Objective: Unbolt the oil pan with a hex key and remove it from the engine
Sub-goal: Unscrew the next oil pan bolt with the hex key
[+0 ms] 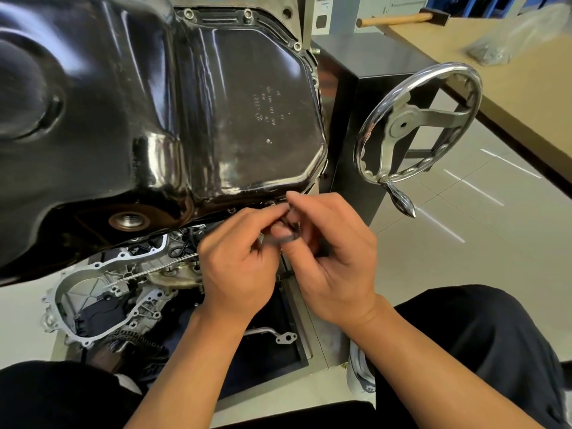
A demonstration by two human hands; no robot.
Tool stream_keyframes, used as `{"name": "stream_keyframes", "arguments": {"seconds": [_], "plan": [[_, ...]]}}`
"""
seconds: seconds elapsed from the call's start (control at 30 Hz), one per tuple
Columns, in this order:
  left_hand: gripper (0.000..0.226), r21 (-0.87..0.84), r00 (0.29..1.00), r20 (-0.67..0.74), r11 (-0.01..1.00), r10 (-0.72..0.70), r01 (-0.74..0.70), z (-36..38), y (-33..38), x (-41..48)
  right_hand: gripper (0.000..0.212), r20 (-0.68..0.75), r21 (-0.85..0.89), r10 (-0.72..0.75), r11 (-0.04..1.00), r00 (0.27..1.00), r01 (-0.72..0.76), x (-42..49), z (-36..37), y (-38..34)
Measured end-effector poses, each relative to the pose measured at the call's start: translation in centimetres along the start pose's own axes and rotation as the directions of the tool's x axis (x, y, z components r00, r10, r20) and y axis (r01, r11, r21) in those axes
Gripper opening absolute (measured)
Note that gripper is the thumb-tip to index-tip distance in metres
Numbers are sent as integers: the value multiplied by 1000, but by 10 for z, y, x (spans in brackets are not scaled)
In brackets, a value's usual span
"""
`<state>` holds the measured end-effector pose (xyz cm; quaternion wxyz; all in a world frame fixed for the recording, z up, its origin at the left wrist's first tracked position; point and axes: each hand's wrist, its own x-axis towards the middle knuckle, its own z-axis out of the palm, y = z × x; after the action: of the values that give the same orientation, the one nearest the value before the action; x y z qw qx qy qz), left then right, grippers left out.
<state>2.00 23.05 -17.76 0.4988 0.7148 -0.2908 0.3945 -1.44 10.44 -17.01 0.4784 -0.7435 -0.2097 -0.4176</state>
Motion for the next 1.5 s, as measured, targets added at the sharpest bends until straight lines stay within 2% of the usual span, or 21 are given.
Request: {"name": "stream_keyframes", "arguments": {"seconds": [0.13, 0.23, 0.37, 0.47, 0.57, 0.63, 0.73, 0.8, 0.9, 1.0, 1.1, 1.2, 1.37, 1.5], "plan": [[37, 24, 999, -31, 999, -43, 44, 4, 8, -3, 20, -54, -6, -43, 999, 998, 43, 0, -4, -2], [32, 22, 997, -49, 997, -67, 69, 6, 9, -6, 20, -84, 4, -9, 1000, 996, 10, -2, -3, -3], [14, 44, 997, -50, 998, -50, 53, 9, 7, -9, 21, -139, 41, -13, 999, 990, 19, 0, -4, -1], [24, 26, 1000, 16, 1000, -19, 18, 10, 6, -11, 24, -179, 63, -4, 998, 984, 16, 1, -5, -1], [23, 12, 999, 39, 1000, -5, 4, 10, 2, -12, 37, -211, 69, 34, 997, 977, -19, -1, -3, -2], [28, 14, 1000, 10, 1000, 5, -5, 11, 1, -13, 37, -196, 82, 38, 996, 980, -22, -3, -1, -2], [20, 31, 999, -45, 999, -11, 12, 11, 3, -11, 33, -155, 67, 1, 998, 988, 9, -3, -3, -2], [22, 40, 997, -75, 999, -17, 20, 11, 2, -8, 34, -115, 53, -20, 998, 993, 27, -4, -4, -2], [14, 57, 995, -93, 998, -22, 27, 9, 1, -5, 37, -105, 99, 31, 995, 994, -21, -3, -4, -2], [8, 82, 995, -100, 996, -21, 30, 6, 0, -4, 28, -110, 129, 42, 991, 993, -27, 0, -6, 0], [8, 95, 995, -98, 995, -16, 25, 7, 1, -3, 18, -93, 98, -1, 995, 996, 10, -1, -6, 1], [4, 72, 997, -71, 997, -11, 16, 6, 0, -2, 18, -90, 61, -24, 998, 996, 30, -3, -4, 1], [14, 53, 999, 51, 999, -10, 8, 3, -3, -1, 16, -20, 9, -45, 999, 999, 45, -3, -2, 0], [20, 48, 1000, 2, 999, -21, 21, 4, 1, -2, 19, -65, 1, -61, 998, 996, 61, 1, -3, -3]]}}
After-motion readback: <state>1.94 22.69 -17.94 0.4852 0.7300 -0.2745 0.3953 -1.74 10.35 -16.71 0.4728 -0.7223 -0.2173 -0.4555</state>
